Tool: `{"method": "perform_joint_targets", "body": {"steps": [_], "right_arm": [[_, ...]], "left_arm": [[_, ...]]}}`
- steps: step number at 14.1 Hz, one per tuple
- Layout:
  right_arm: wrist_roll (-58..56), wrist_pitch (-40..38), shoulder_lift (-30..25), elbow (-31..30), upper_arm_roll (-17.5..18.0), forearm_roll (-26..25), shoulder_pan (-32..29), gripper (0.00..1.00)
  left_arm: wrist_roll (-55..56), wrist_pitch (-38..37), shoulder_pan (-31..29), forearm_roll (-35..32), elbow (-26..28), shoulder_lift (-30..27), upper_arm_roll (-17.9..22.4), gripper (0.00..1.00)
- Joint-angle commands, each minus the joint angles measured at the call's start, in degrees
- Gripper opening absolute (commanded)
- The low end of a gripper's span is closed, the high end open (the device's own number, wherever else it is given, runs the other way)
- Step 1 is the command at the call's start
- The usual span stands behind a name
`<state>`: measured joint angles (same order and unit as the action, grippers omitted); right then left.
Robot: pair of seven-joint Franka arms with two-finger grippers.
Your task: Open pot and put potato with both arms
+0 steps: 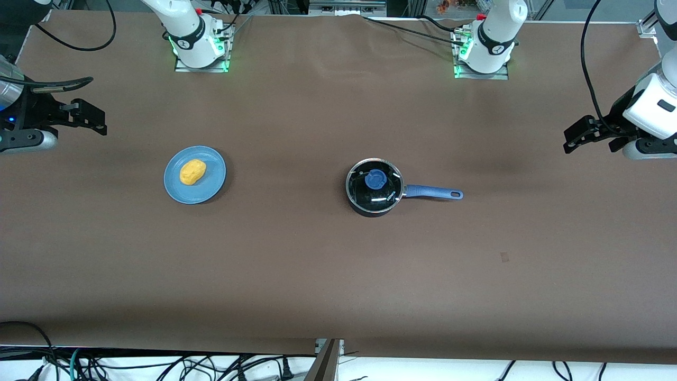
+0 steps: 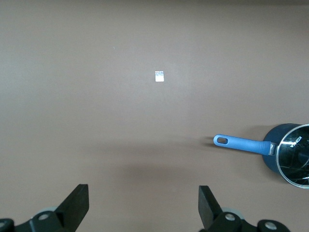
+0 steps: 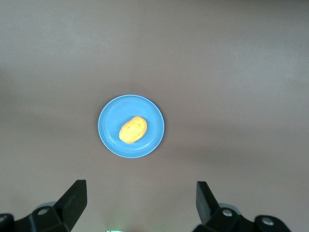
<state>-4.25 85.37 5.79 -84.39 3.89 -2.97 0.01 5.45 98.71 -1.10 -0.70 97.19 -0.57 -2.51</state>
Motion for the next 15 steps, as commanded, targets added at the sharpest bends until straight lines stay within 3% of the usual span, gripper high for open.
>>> {"method": "perform_joint_targets", "body": {"steps": [1, 15], "right_arm": [[0.6, -1.0, 1.3, 2.4, 0.1, 0.5, -0.5, 1.0], [0.4, -0.5, 1.6, 2.9, 0.1, 0.3, -0.6, 1.0]], "left_arm": [[0.0, -0.2, 0.4, 0.7, -0.8, -0.2, -0.6, 1.0], [-0.8, -0.4, 0.0, 0.3, -1.1, 0.1, -1.2, 1.0]]}}
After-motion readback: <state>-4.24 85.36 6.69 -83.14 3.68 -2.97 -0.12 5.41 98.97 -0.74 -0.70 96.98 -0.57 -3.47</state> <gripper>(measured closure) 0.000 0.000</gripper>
